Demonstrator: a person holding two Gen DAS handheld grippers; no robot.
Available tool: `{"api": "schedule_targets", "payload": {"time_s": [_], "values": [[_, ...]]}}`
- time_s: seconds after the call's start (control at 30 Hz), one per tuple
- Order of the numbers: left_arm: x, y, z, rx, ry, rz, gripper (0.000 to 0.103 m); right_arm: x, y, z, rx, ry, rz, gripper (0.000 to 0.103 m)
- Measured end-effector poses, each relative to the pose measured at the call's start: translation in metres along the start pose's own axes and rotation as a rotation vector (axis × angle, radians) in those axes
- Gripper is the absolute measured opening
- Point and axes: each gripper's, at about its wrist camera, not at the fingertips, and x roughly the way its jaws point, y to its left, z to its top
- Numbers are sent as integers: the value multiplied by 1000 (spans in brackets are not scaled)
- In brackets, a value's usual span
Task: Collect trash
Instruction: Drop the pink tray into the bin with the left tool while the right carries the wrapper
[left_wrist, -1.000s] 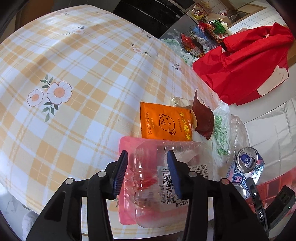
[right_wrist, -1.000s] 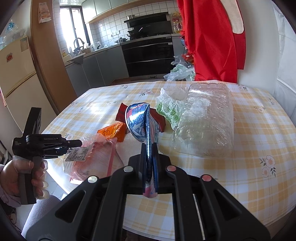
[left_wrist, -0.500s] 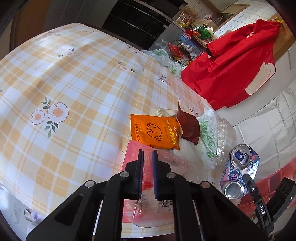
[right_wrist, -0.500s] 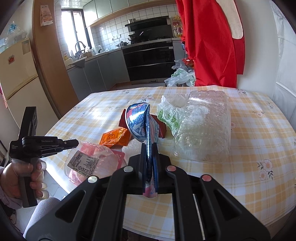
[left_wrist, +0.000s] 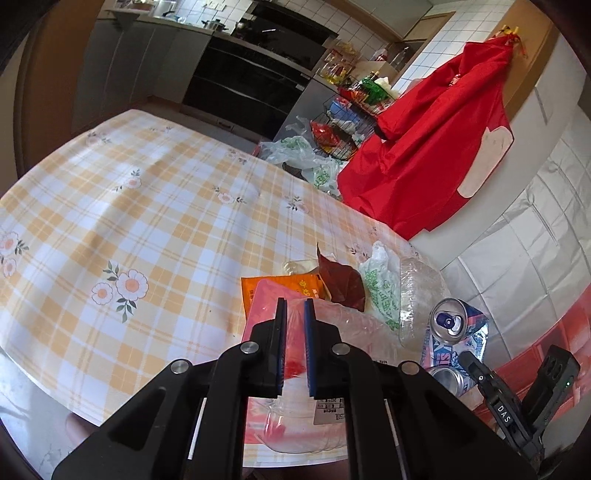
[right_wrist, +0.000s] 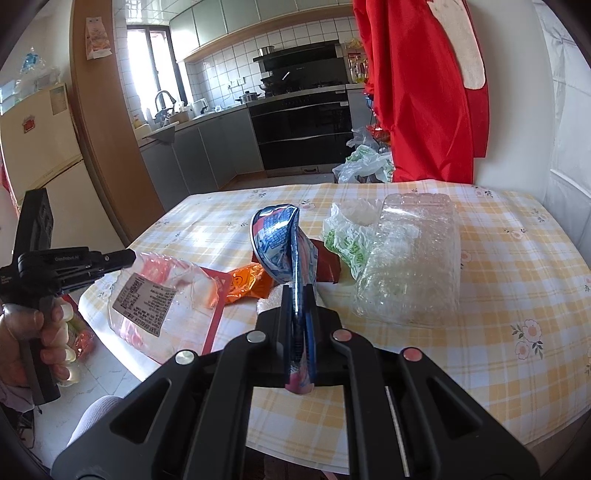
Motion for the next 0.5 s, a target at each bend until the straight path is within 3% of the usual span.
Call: {"api": "schedule_targets", "payload": {"time_s": [0.23,0.5], "values": [[-36,-24,-5,45,-27,-19,9,-33,4,4,6,-43,-3,10],[-72,-56,-41,135,-22,-42,9,-82,11,-3,14,-95,-3,10]]}}
